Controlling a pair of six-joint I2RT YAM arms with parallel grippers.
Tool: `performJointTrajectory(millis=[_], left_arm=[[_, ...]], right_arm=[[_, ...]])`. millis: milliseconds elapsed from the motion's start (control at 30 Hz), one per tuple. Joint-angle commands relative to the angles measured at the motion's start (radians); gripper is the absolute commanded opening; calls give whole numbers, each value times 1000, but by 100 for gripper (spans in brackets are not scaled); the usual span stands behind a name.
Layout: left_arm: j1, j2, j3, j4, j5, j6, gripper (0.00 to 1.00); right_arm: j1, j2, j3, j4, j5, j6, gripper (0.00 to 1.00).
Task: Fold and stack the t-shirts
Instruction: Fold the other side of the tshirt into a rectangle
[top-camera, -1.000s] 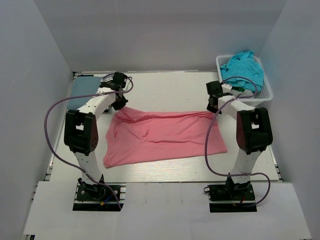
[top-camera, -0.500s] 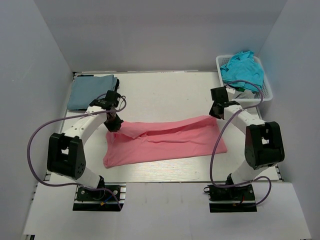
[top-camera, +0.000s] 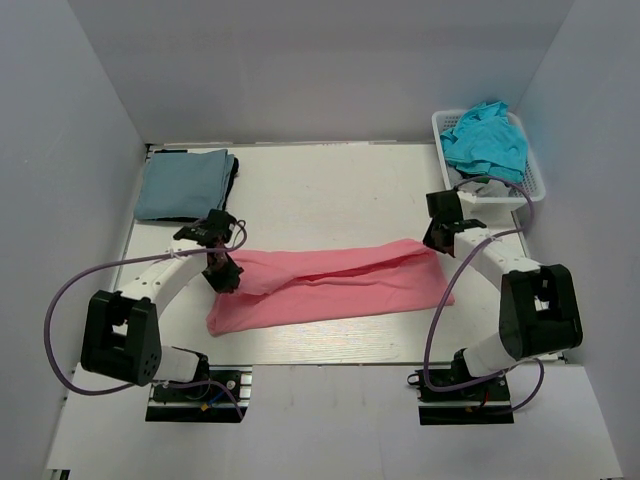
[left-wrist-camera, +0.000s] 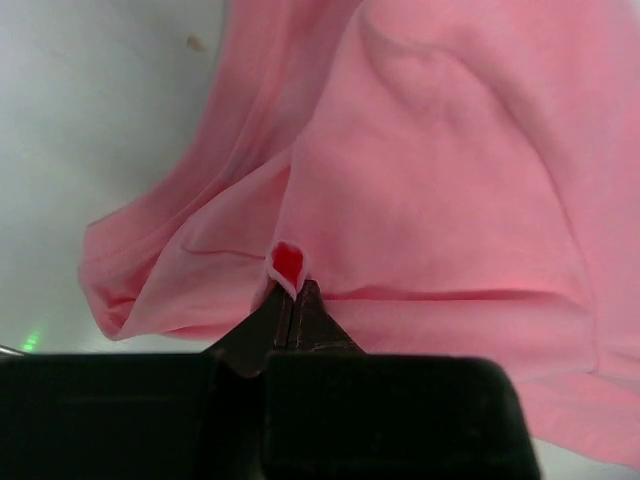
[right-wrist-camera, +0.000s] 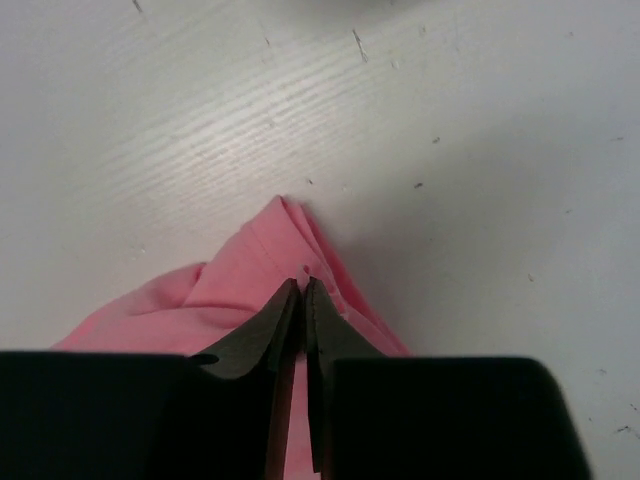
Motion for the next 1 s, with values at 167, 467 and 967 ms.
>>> performJointTrajectory(millis=[167, 467, 967], left_arm=[[-3, -51, -59, -109, 6, -50, 65], [-3, -51, 92, -187, -6, 11, 100], [-12, 292, 177, 194, 217, 56, 100]], right_arm=[[-10, -50, -82, -122, 140, 195, 59], [-20, -216, -29, -157, -31, 111, 90], [54, -2, -47, 87, -452, 21, 90]])
